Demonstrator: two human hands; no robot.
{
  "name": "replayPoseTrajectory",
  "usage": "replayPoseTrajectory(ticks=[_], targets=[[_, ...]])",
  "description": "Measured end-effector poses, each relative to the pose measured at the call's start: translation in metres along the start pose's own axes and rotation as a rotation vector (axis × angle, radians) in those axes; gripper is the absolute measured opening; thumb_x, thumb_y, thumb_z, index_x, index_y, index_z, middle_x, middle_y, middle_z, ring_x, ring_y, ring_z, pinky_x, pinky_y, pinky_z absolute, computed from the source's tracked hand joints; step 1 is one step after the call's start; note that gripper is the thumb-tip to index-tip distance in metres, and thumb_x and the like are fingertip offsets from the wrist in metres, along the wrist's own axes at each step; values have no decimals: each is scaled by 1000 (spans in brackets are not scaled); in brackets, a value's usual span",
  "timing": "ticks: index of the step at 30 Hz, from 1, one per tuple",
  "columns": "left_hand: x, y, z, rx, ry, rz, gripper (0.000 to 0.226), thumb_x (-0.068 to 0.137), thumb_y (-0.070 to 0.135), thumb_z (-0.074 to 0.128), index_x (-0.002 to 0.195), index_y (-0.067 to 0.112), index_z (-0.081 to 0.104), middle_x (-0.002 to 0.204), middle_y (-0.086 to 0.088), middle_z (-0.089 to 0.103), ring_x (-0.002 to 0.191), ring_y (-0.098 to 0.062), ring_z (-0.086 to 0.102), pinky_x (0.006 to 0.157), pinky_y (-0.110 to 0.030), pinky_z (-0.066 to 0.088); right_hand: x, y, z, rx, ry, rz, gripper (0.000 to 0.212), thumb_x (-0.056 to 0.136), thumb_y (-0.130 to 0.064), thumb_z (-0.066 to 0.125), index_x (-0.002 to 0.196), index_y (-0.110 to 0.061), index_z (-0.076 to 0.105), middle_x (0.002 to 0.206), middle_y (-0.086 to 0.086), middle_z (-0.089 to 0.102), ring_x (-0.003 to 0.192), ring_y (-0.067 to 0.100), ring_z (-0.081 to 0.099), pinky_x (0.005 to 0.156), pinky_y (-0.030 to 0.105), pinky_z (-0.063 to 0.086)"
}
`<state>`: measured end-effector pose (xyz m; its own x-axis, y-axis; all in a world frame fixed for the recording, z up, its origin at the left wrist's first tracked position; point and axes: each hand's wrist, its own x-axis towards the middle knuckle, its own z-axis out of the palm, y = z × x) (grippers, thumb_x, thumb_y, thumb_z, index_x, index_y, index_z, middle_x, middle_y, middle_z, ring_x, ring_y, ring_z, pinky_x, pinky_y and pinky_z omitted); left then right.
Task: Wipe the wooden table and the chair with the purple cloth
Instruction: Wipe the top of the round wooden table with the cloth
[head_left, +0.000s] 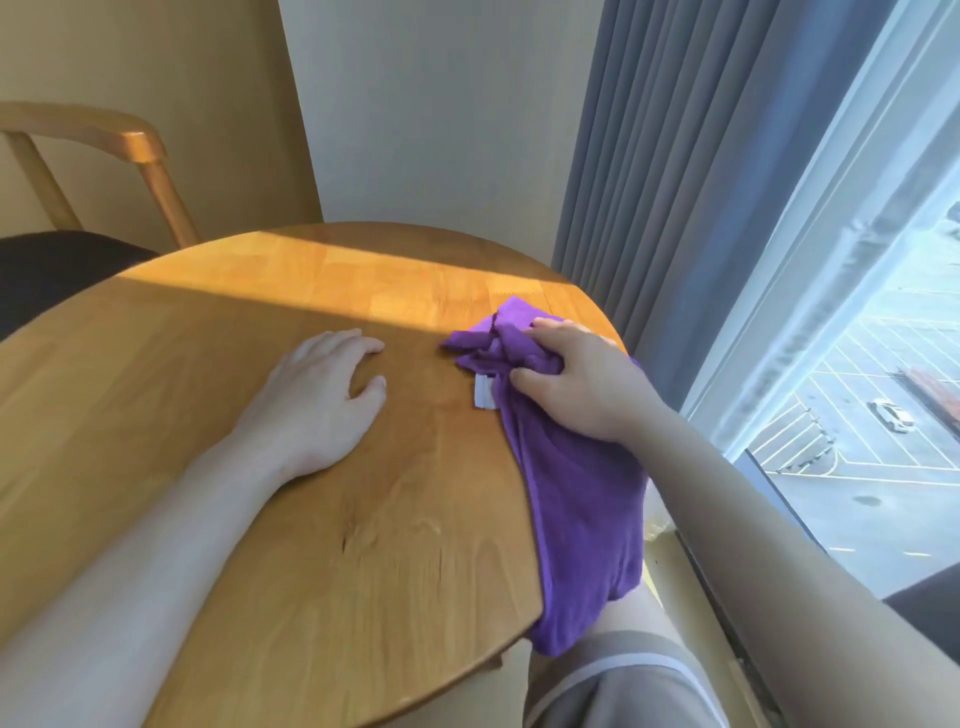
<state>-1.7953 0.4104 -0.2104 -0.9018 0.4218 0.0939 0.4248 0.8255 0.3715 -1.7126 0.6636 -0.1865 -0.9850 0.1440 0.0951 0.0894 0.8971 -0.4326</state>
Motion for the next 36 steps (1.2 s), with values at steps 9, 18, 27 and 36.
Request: replayPoseTrajectory(ticks=[9,18,27,36], targets=[[-1,2,-1,-23,20,7,49,100,44,43,147,31,44,159,6,33,148,-16,23,122,-41,21,-37,-19,22,-147,11,-35,52,91,-57,42,131,-25,53,153,-4,44,146,23,30,121,46,21],[1,2,-2,-40,7,8,45,104,29,44,149,27,42,162,1,29,151,-19,19,123,-40,15,-69,-33,26,-41,-35,-183,57,89,-57,42,142,-37,50,160,-17,36,152,11,22,124,41,19],[-3,4,-4,-30,-21,-4,45,106,32,39,150,30,39,163,5,27,152,-17,16,124,-39,14,26,-21,21,-104,57,1,19,95,-40,49,82,-26,46,100,-5,58,117,30,52,103,48,37],[-3,5,-4,-52,20,1,44,104,26,44,148,28,43,162,4,30,150,-16,18,121,-34,11,-80,-42,30,-165,-139,-228,89,82,-79,26,159,-36,14,170,-11,4,156,15,-4,127,43,-2]])
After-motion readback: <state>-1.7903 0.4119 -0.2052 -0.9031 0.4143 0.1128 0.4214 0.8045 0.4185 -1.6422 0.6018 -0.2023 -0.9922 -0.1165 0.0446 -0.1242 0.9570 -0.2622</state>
